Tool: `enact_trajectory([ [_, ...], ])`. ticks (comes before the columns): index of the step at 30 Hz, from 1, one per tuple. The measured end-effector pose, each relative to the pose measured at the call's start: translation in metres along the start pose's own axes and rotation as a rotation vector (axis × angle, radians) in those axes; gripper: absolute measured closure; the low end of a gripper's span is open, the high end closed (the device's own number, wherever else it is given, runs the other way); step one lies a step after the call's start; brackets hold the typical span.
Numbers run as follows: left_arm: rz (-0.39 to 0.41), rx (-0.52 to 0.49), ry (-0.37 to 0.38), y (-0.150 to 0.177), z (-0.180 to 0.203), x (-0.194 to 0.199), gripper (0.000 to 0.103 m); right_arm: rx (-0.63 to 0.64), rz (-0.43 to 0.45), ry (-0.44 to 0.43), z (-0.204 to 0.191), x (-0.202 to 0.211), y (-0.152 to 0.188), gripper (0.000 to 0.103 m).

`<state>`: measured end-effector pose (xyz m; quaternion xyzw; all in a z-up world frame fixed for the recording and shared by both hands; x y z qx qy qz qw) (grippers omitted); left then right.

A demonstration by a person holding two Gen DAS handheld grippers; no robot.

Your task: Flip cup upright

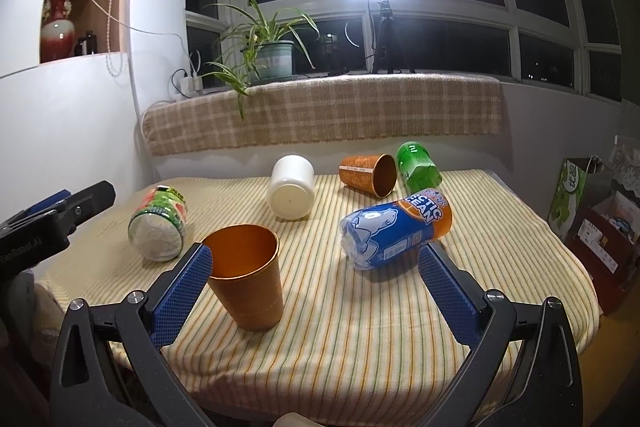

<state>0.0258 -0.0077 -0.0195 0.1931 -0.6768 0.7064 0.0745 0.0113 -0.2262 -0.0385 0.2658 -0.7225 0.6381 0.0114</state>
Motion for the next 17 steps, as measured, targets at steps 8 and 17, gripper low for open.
enact_trajectory([
  [8, -0.001, 0.001, 0.001, -0.0001, -0.0001, -0.0001, 0.0, -0.004, -0.019, -0.007, 0.0008, -0.0023, 0.0046, 0.001],
  [17, -0.002, 0.001, 0.001, -0.0004, -0.0001, -0.0002, 0.0, -0.004, -0.035, -0.012, 0.0006, -0.0053, 0.0081, 0.001],
])
Point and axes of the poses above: each gripper's, at about its wrist camera, not at the fingertips, and x roughly against the way its jaws point, z to its right, y to its underside, the point moved 4 cm from there along -x, roughly the way its jaws point, and after that the axes turned 15 degrees about -y, right-handed, at the moved point
